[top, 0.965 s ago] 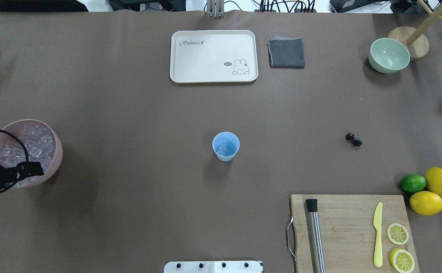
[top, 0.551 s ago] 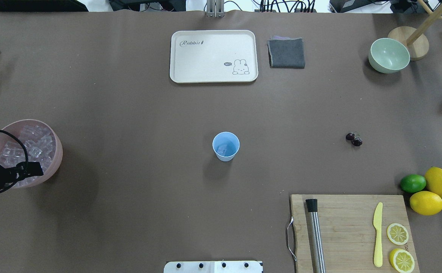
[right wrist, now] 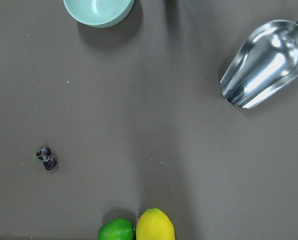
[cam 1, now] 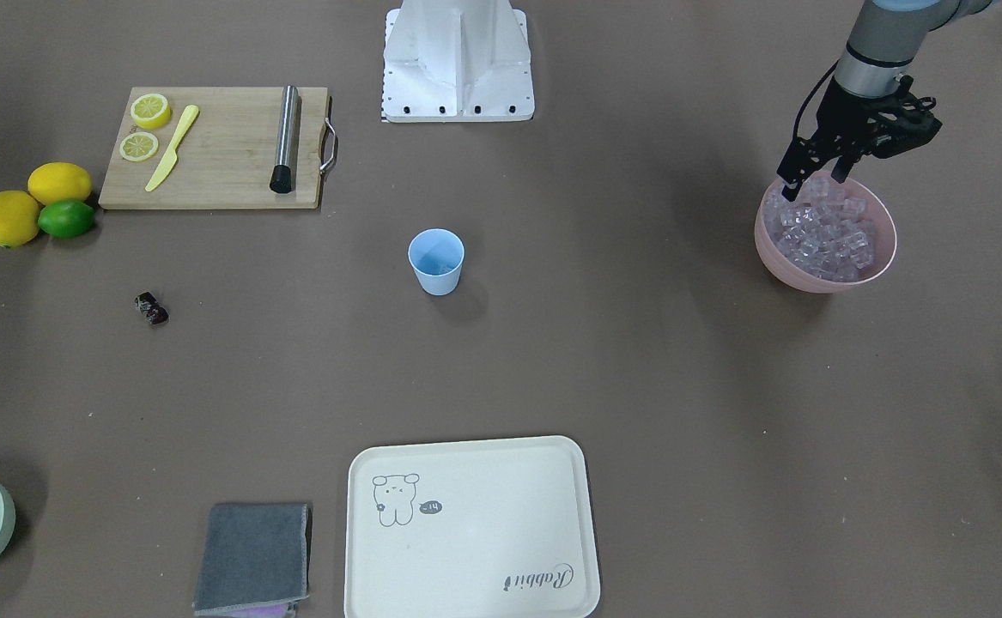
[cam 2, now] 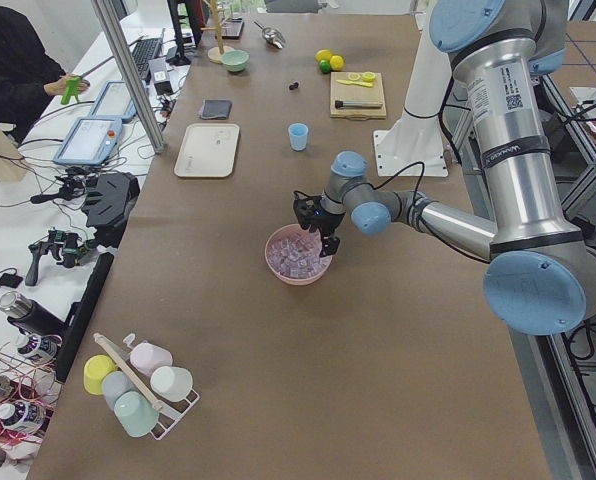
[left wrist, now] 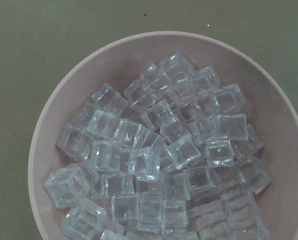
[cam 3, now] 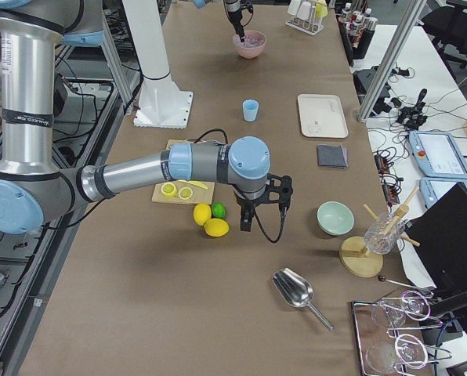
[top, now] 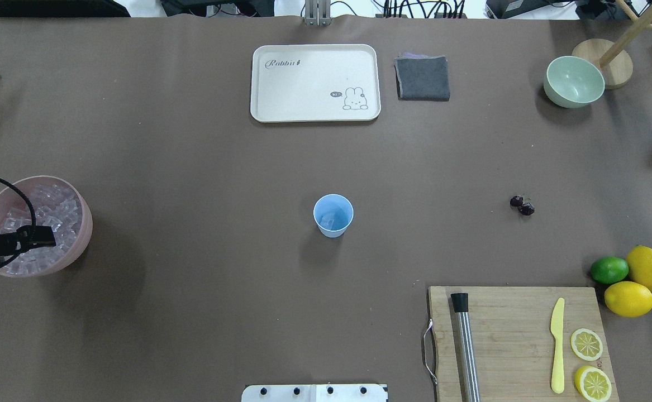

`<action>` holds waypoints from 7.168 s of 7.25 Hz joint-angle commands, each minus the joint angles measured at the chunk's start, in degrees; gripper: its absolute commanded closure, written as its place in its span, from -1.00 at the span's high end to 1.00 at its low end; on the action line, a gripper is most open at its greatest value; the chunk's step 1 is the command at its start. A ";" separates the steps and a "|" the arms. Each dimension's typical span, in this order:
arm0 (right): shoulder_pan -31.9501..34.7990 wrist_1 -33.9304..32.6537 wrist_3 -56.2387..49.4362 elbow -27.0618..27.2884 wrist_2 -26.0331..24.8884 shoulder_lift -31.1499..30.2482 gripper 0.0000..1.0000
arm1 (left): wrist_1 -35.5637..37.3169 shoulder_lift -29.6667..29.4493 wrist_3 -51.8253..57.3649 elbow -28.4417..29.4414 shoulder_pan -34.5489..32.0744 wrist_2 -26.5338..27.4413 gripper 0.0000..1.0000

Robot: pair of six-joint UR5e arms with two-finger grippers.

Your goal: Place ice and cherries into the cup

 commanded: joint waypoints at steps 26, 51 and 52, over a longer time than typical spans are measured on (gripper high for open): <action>0.00 0.00 0.06 1.67 -0.09 -1.58 1.00 | 0.51 -1.31 0.43 1.44 3.25 0.10 0.60; 0.00 0.00 0.23 2.03 0.09 -2.63 1.00 | 32.44 -37.89 12.21 1.61 -10.92 -13.78 -0.78; 0.00 0.00 0.23 1.94 0.09 -2.63 1.00 | 34.67 -42.40 10.12 2.48 -8.64 -13.52 -0.78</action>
